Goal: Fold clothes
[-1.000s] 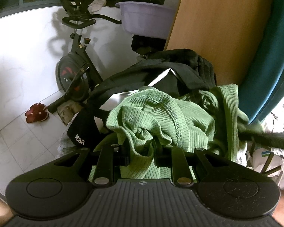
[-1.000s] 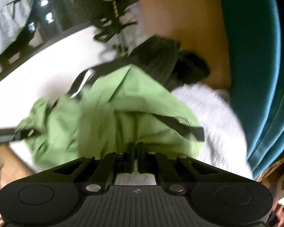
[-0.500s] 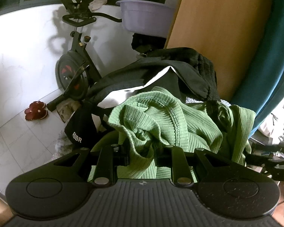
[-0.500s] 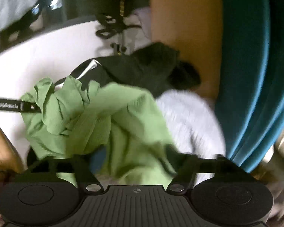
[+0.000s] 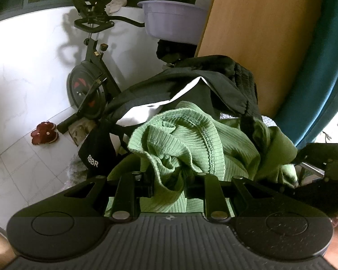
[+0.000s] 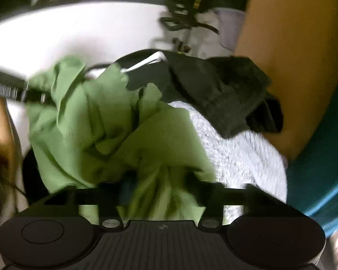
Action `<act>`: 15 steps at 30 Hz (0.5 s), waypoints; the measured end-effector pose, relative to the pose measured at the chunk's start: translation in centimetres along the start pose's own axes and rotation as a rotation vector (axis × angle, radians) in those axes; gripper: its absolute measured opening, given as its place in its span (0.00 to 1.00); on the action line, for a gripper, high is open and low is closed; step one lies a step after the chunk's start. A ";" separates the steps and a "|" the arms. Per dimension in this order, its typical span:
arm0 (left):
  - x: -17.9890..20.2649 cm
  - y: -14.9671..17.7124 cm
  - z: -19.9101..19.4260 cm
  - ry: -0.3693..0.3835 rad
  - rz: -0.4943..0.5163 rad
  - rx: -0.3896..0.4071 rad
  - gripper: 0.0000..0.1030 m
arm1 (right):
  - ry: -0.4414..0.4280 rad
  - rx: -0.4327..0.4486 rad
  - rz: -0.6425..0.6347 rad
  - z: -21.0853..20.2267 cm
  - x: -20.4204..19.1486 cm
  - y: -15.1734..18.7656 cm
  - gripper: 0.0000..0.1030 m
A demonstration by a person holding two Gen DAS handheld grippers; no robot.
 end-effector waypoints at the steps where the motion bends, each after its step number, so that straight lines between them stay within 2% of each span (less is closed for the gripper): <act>1: 0.1 0.0 -0.1 0.003 0.004 0.001 0.21 | -0.011 -0.007 0.048 -0.3 0.5 -0.2 0.27; 4: 0.8 -0.6 -0.4 0.022 0.020 0.021 0.21 | -0.065 0.008 0.297 -1.8 3.4 -0.9 0.23; 7: 2.1 -1.6 -0.8 0.060 0.036 0.061 0.21 | -0.034 0.084 0.532 -3.2 7.3 -2.1 0.21; 8: 2.7 -1.9 -0.7 0.078 0.043 0.072 0.21 | -0.013 0.115 0.605 -3.6 8.6 -2.4 0.12; 9: 3.3 -2.2 -0.7 0.096 0.050 0.082 0.21 | 0.019 0.129 0.660 -3.7 9.9 -2.4 0.08; 12: 4.9 -2.4 0.7 0.104 0.103 0.059 0.21 | 0.059 0.048 0.757 -1.8 12.1 -0.7 0.08; 15: 5.4 -1.4 2.8 0.096 0.128 0.020 0.21 | 0.063 -0.054 0.750 0.4 11.5 2.1 0.08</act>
Point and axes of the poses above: each gripper's, at about its wrist camera, not at the fingertips, and z roughly the way its jaws point, x to its right, y to its underside, the point moved 9 cm from there along z, roughly the way its jaws point, and after that the axes turned 14 degrees about y, right-handed, at the moved point
